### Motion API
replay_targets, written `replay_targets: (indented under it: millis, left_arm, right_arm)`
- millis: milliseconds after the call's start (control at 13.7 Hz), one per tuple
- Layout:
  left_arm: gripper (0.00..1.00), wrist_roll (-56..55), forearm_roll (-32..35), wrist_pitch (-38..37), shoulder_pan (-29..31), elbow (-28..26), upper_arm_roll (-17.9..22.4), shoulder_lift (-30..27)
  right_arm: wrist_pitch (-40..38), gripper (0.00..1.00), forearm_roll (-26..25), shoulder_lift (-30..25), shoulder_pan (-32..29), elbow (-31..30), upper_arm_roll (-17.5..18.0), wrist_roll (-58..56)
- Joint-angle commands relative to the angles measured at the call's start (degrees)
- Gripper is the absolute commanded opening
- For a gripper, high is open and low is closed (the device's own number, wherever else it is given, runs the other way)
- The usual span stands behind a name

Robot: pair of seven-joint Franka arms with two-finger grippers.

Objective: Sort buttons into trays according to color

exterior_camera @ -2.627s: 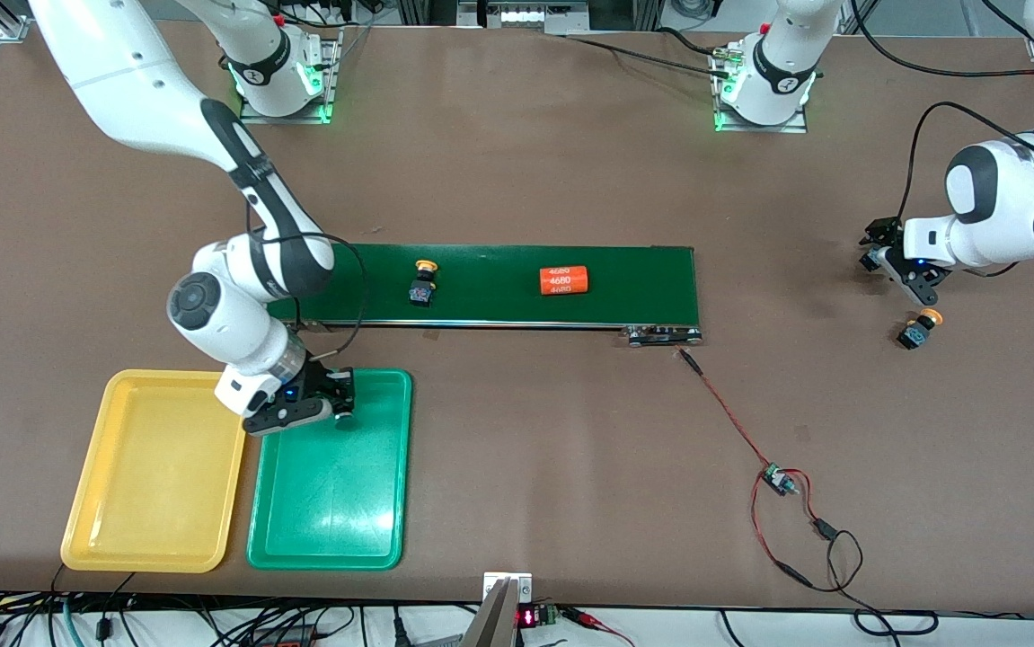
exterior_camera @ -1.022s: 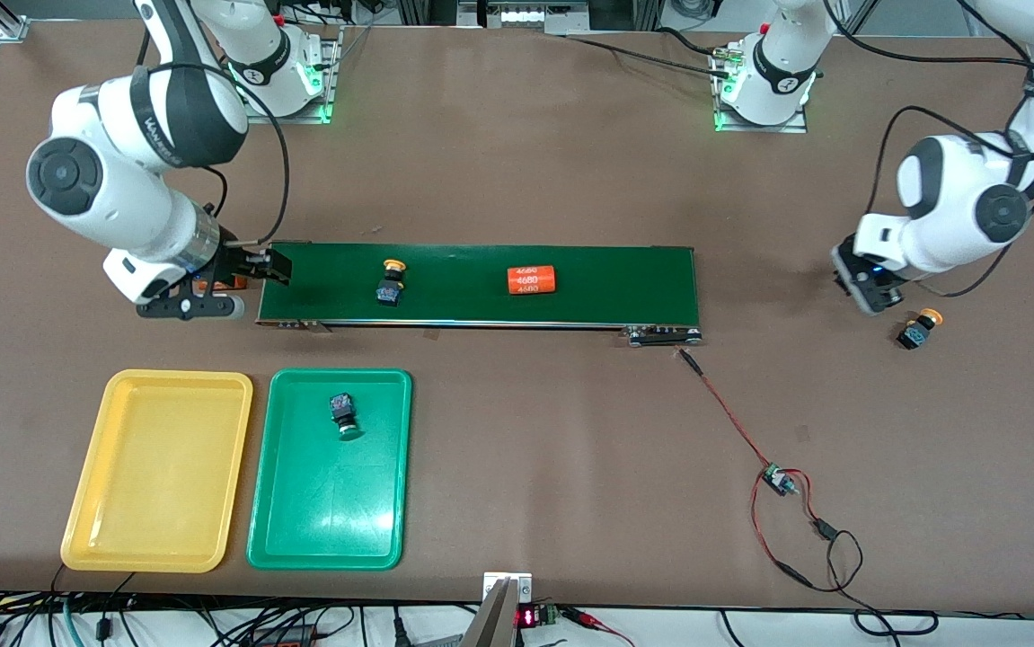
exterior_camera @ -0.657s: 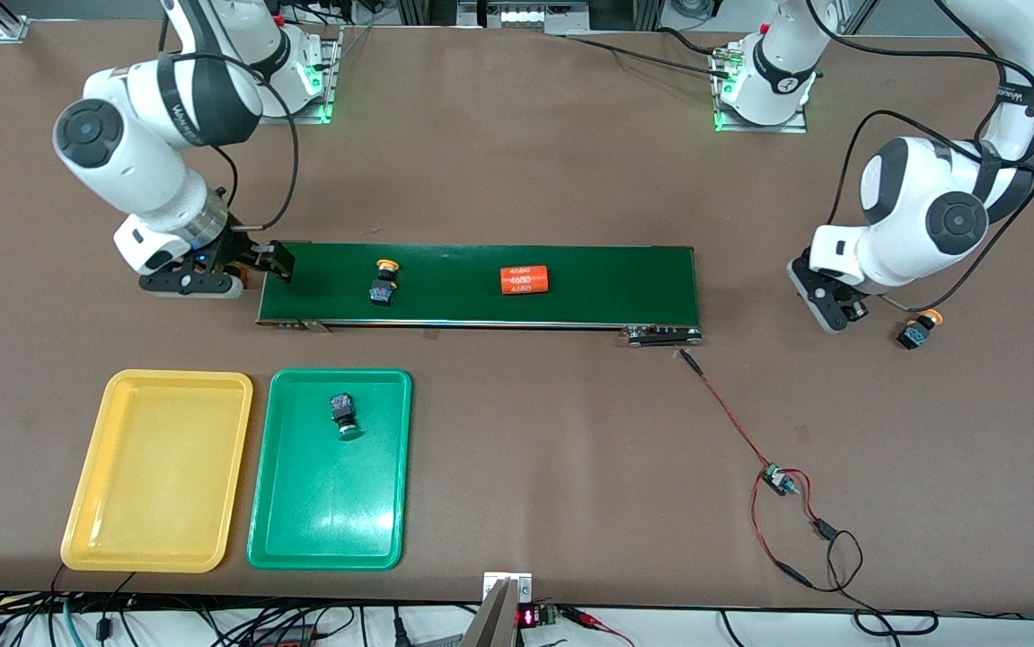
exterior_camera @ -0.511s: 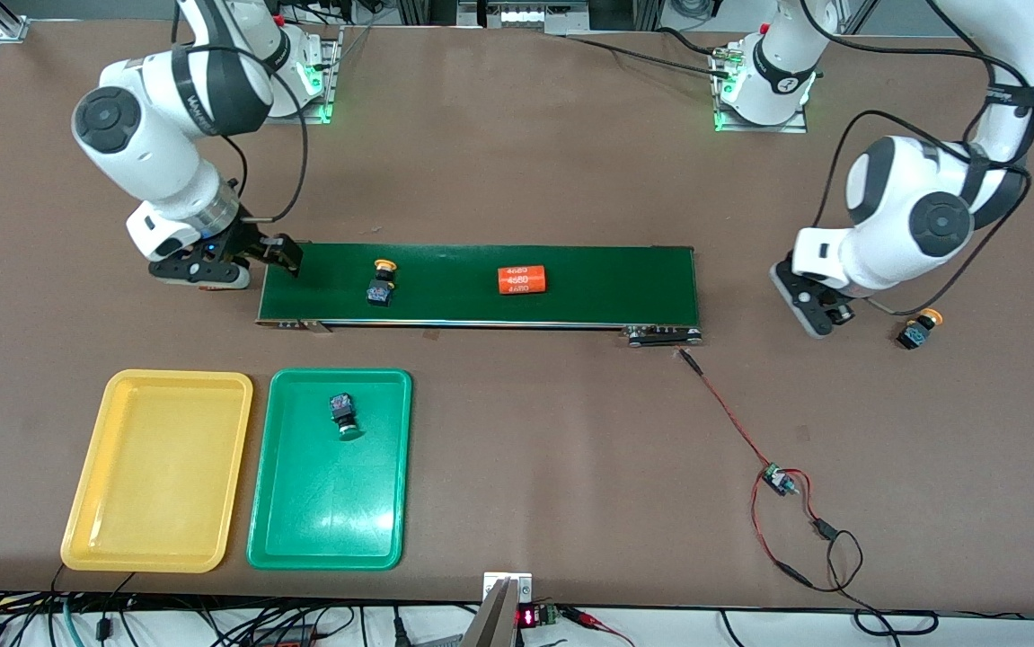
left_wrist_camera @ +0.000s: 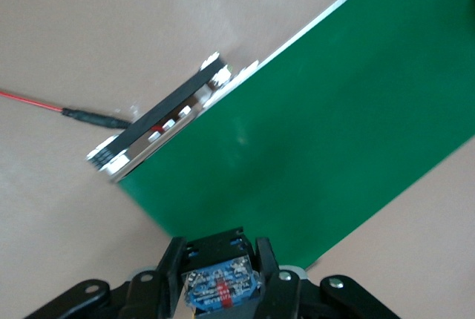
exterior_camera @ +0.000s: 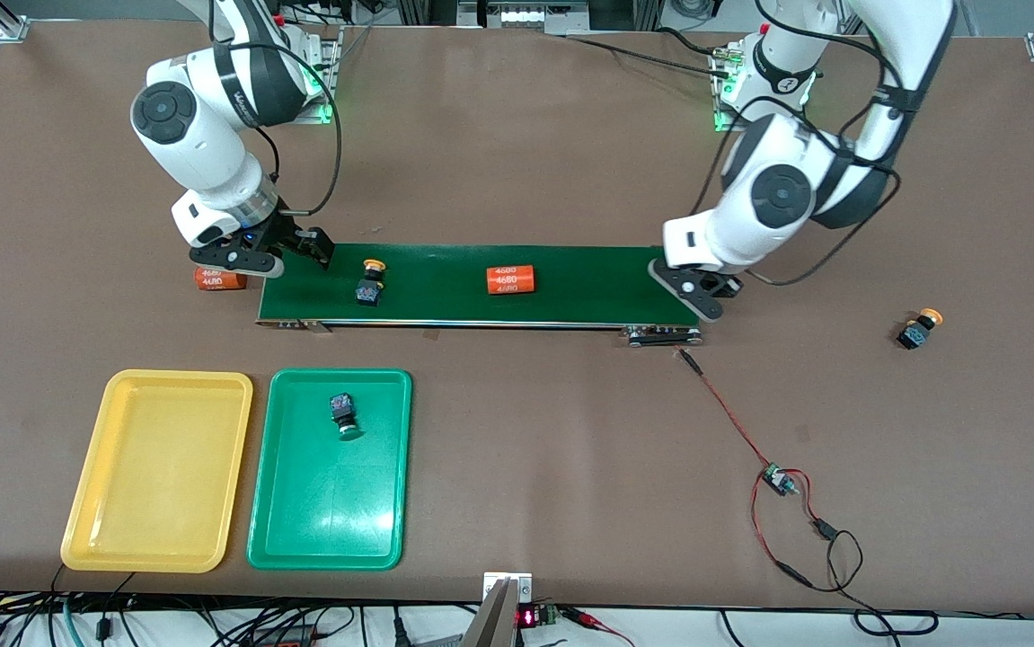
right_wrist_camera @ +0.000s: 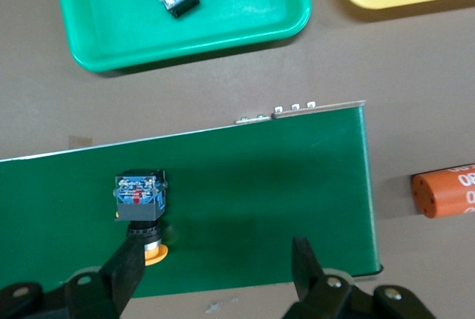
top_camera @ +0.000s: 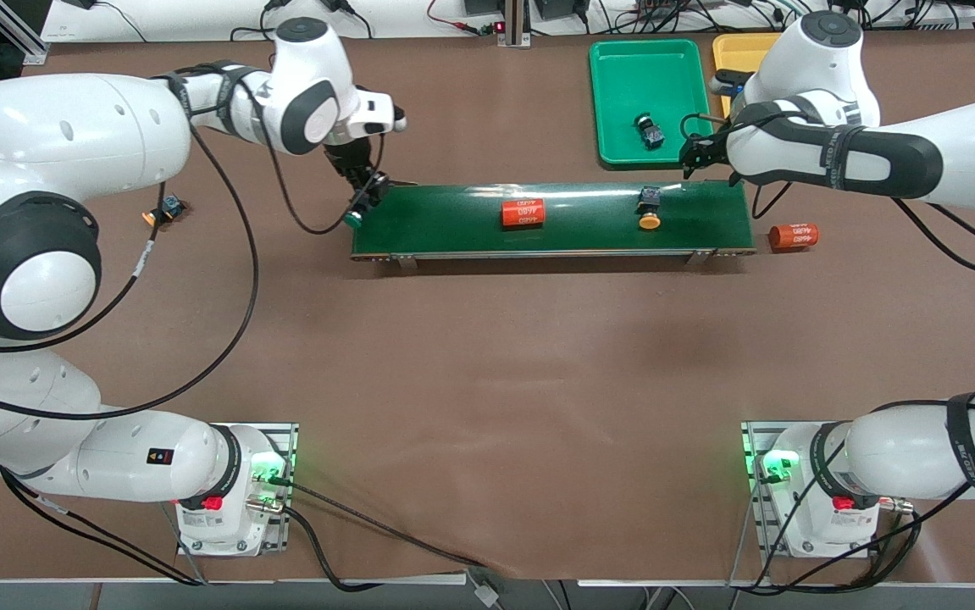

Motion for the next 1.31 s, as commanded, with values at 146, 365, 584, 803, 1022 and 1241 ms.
replay_targets:
  millis: [146, 365, 584, 803, 1022, 1241]
  left_arm:
    - [0.0, -10.81, -0.75, -0.8, -2.78, 7.85, 1.11, 7.12]
    - [0.0, -10.9, -0.4, 0.17, -2.78, 7.95, 1.55, 9.58]
    - [0.0, -10.9, -0.4, 1.4, -2.78, 7.95, 1.99, 10.56]
    - [0.0, -10.9, -0.13, 2.98, -2.78, 7.95, 2.16, 10.91]
    - [0.0, -10.9, -0.13, 3.33, -2.78, 8.21, 2.16, 11.0]
    - [0.0, -10.99, 0.66, 4.56, -2.7, 8.21, 2.69, 11.35]
  right_arm:
    - [4.17, 0.89, -0.18, 3.59, 2.04, -0.26, 1.36, 0.15]
    - [5.5, 0.89, -0.36, 5.0, 2.22, -0.26, 1.36, -0.02]
    - [7.16, 0.89, -1.59, 6.23, 1.87, -0.17, 1.27, -0.03]
    - [9.36, 0.89, -1.59, 7.81, 1.51, -0.09, 1.27, -0.03]
    - [10.94, 0.89, -2.11, 9.04, 1.34, 0.0, 1.19, -0.11]
    - [11.47, 0.89, -4.74, 9.75, 0.64, 0.0, 0.92, -0.11]
